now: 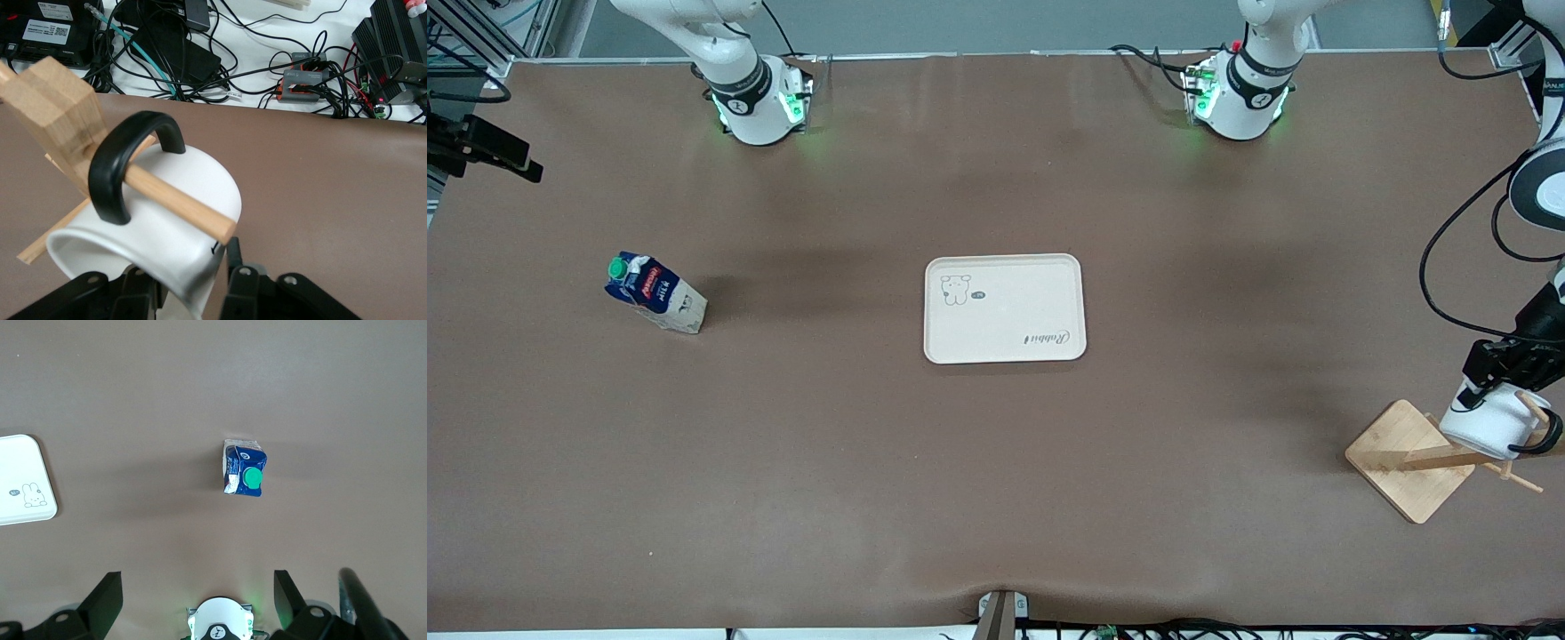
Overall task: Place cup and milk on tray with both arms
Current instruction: 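Grasp the white mug rim with the left gripper on the stand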
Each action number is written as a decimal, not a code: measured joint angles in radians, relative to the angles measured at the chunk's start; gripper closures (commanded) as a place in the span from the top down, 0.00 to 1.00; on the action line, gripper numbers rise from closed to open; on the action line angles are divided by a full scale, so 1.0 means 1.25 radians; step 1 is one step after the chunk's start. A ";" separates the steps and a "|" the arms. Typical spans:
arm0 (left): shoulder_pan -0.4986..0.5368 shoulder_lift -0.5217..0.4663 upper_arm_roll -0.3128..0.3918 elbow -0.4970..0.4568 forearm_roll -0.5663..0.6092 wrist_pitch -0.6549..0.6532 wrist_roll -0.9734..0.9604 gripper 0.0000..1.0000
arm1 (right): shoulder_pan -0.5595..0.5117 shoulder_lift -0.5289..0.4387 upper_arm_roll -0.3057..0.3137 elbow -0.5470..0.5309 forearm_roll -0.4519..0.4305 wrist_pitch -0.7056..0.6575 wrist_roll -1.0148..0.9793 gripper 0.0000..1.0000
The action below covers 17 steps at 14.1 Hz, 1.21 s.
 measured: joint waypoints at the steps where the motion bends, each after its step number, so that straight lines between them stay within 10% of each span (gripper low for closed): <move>1: -0.001 -0.001 -0.003 0.000 0.000 -0.001 0.000 0.04 | 0.000 0.001 0.000 0.000 0.000 0.000 0.000 1.00; 17: -0.004 -0.030 -0.024 0.012 -0.001 -0.081 0.005 0.00 | -0.011 0.002 -0.002 0.000 0.012 0.000 0.000 1.00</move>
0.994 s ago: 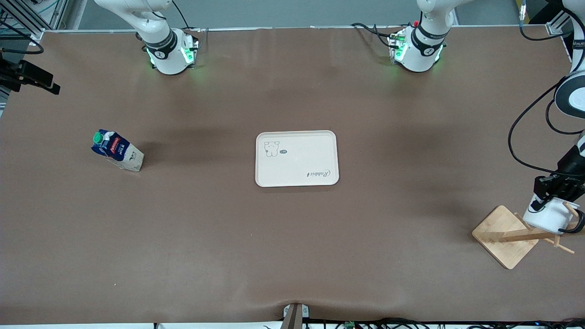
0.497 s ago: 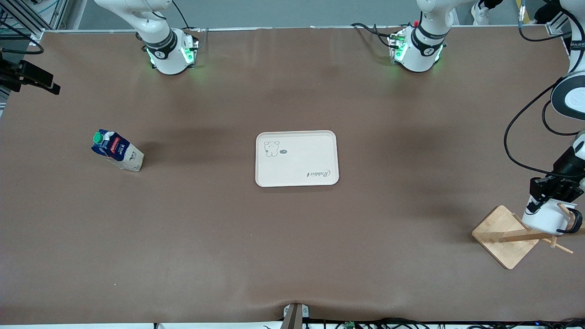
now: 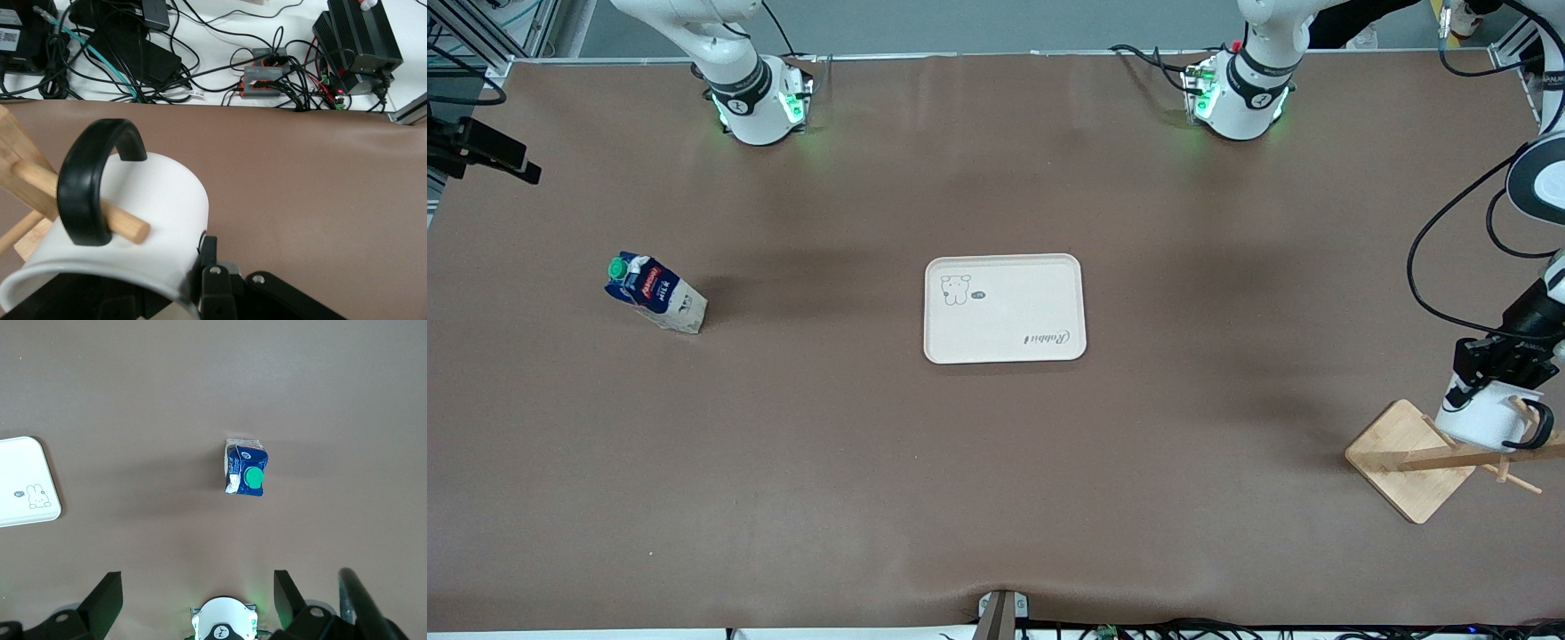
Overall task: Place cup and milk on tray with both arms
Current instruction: 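Grasp the white mug rim with the left gripper on the stand, then lift the mug off the stand with the left gripper toward the tray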
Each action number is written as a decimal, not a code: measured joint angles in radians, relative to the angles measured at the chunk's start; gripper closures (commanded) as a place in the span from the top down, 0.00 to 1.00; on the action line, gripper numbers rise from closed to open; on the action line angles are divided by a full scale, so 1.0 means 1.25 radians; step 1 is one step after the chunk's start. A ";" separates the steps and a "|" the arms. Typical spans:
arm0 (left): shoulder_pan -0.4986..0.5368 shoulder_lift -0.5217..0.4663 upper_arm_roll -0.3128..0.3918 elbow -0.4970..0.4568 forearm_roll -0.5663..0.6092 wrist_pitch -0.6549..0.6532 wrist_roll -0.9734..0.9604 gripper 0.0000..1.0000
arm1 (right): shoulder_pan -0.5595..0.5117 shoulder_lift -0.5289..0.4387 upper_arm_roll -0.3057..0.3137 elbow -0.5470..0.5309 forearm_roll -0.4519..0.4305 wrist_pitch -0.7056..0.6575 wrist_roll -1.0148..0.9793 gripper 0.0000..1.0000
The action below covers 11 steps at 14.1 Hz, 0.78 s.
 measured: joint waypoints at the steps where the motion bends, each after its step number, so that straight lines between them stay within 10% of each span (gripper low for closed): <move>1: 0.000 -0.006 0.000 -0.001 0.000 -0.015 0.000 0.00 | 0.000 0.000 0.000 0.000 0.000 0.000 0.000 1.00; 11: -0.005 -0.057 -0.038 0.000 0.061 -0.107 -0.165 0.00 | -0.004 0.017 0.000 0.000 0.000 0.000 -0.059 1.00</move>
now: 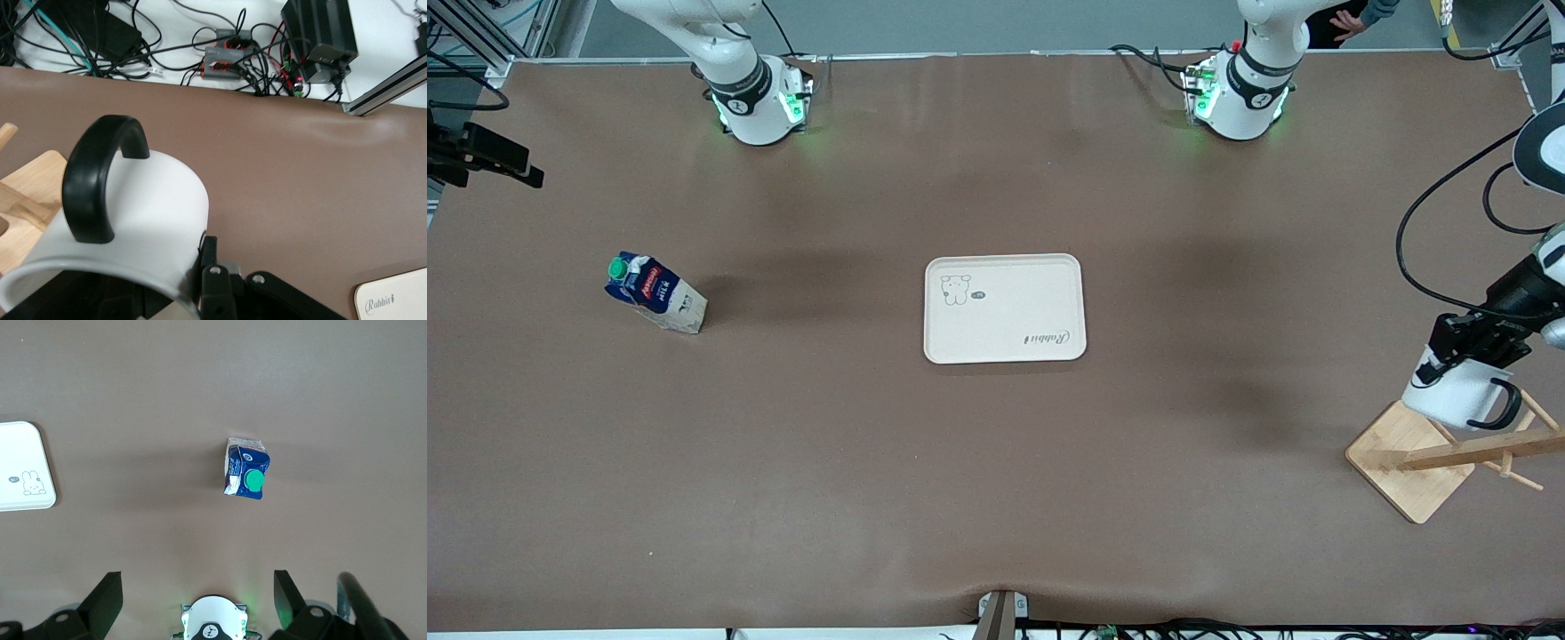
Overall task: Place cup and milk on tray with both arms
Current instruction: 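Lift the mug off the stand with the left gripper toward the tray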
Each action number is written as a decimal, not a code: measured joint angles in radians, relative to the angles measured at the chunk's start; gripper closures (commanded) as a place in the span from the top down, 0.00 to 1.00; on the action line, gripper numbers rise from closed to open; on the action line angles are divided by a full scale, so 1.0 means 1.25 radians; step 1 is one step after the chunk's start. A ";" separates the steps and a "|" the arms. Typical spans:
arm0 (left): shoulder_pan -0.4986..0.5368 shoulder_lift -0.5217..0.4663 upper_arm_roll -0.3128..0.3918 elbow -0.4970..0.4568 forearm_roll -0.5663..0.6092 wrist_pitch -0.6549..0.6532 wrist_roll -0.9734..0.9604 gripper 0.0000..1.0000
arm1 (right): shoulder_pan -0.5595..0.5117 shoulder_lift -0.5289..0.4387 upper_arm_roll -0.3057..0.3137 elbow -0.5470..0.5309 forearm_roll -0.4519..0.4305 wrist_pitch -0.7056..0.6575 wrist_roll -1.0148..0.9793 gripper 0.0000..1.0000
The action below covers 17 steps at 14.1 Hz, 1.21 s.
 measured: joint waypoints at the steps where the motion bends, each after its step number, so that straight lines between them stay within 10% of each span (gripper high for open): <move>1: 0.000 -0.002 -0.012 0.002 0.036 0.000 -0.048 0.00 | 0.000 0.004 0.000 0.000 0.000 0.000 -0.001 1.00; 17: -0.009 -0.015 -0.142 0.005 0.231 -0.062 -0.395 0.00 | -0.084 0.131 -0.004 0.021 -0.010 -0.033 -0.073 1.00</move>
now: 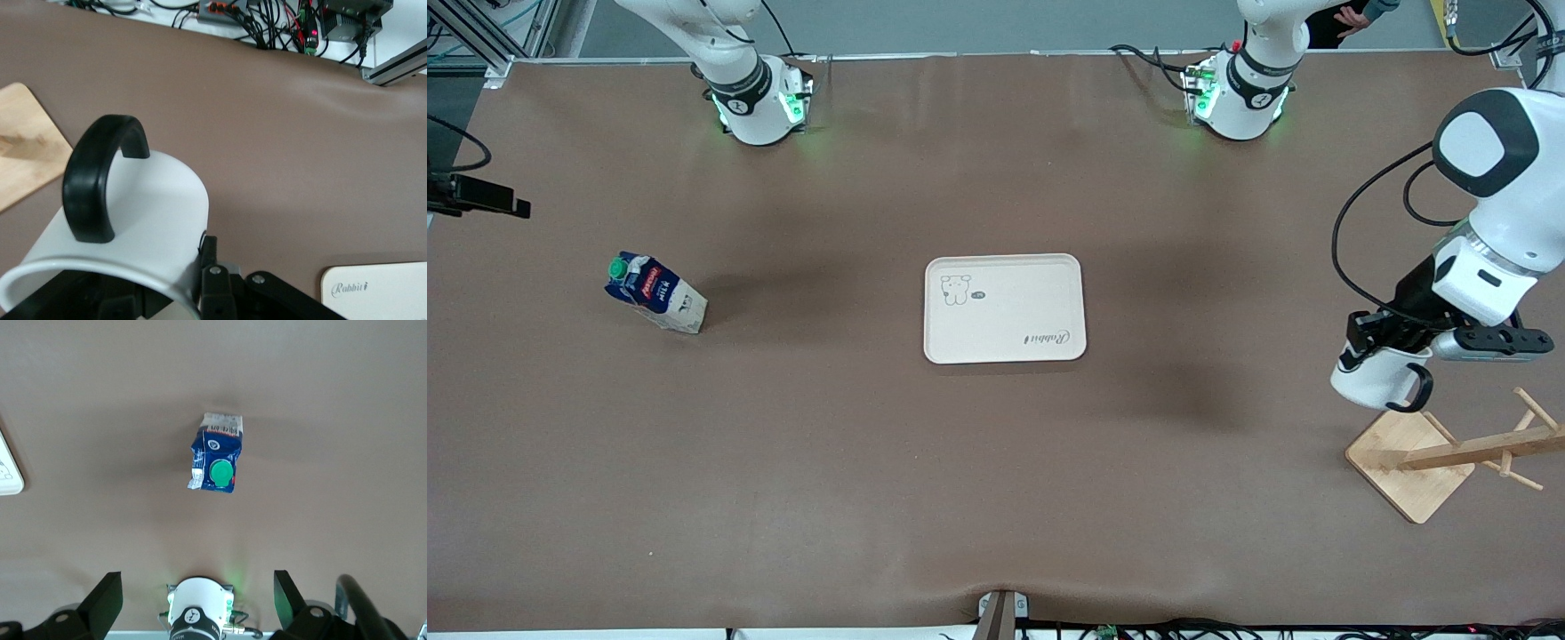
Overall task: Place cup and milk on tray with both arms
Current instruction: 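Lift the mug off the stand with the left gripper toward the tray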
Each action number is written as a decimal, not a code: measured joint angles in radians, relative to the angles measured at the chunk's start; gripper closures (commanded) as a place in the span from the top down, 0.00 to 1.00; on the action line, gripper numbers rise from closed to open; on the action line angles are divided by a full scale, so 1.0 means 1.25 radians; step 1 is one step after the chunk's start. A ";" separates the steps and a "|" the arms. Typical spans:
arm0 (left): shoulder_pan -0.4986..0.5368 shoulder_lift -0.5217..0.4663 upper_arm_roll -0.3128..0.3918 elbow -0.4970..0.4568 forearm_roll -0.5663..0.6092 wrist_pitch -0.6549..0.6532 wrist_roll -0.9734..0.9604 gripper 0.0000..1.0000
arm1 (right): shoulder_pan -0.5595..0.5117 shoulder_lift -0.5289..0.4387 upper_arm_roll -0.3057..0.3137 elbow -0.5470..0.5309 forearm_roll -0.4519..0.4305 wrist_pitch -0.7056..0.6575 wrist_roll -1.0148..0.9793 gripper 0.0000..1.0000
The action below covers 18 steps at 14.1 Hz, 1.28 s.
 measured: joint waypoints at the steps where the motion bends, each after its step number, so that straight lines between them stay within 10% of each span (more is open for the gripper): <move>1: -0.002 0.000 -0.003 0.000 0.017 -0.010 -0.020 0.00 | -0.001 0.014 0.000 0.000 0.000 -0.003 0.000 1.00; 18: -0.170 0.071 -0.043 0.052 0.146 -0.159 -0.367 0.00 | -0.123 0.080 -0.002 -0.009 0.003 0.001 -0.015 1.00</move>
